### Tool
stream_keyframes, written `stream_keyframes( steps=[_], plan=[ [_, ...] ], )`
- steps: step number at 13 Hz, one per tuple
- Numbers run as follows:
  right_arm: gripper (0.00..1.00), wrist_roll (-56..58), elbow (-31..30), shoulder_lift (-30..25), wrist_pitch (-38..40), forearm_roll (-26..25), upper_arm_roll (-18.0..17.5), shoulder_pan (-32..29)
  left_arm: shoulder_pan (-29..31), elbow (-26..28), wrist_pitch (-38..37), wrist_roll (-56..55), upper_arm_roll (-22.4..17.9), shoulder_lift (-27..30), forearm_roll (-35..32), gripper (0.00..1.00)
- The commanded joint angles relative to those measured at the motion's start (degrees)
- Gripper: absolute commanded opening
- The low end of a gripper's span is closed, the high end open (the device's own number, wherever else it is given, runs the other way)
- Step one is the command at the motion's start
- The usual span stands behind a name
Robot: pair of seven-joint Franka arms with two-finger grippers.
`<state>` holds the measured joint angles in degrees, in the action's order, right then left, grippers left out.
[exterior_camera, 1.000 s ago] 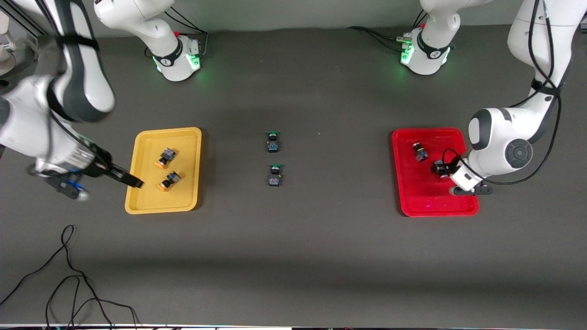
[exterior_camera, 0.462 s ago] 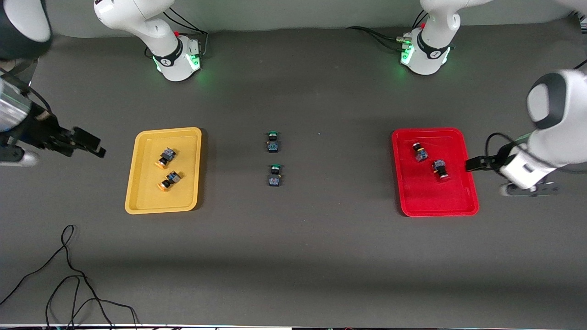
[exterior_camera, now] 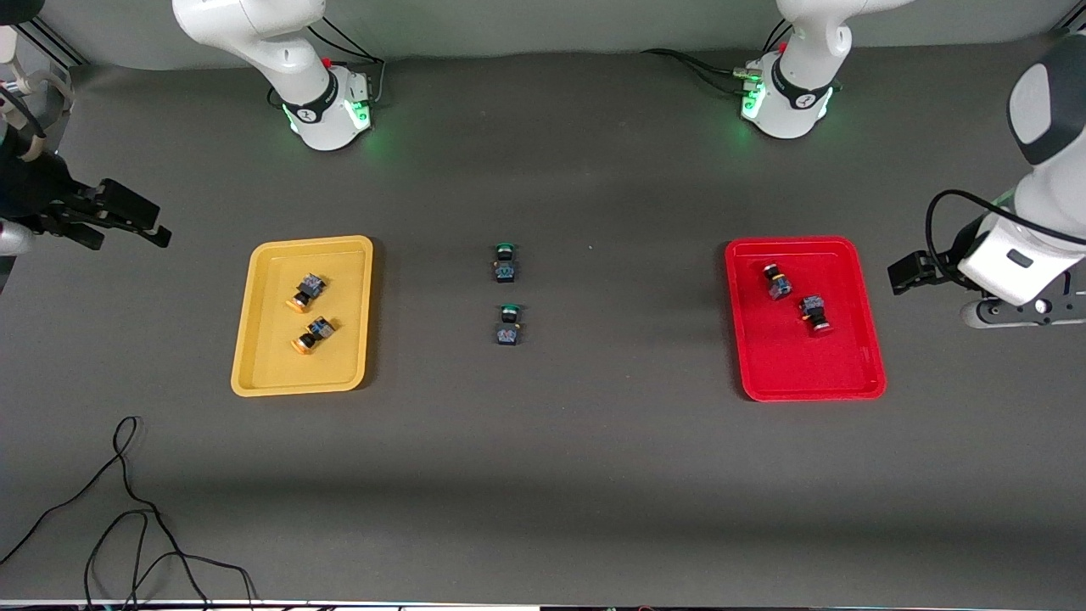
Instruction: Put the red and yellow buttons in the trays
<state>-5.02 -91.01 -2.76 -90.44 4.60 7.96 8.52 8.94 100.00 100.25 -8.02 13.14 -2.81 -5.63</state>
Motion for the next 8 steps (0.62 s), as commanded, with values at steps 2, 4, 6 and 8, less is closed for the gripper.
stream_keyframes(
  steps=[2, 4, 6, 8],
  plan=[
    [1.0, 1.24, 1.27, 1.35, 2.02, -1.09, -7.25, -7.02, -2.77, -0.78, -1.81, -1.29, -1.09, 1.92, 0.18, 1.0],
    [1.0, 1.16, 1.27, 1.88, 2.11, -1.09, -7.34, -6.77, -11.54, -0.77, -2.34, -1.64, -9.41, 2.36, 0.36, 1.0],
    [1.0, 1.07, 1.36, 3.37, 2.03, -1.87, -7.26, -6.68, -11.93, -0.78, -1.99, -1.56, -9.89, 2.28, 0.36, 1.0],
    [1.0, 1.07, 1.36, 3.99, 2.03, -3.9, -7.34, -6.59, -11.76, -0.77, -2.43, -1.56, -10.15, 2.45, 1.41, 1.0]
  ],
)
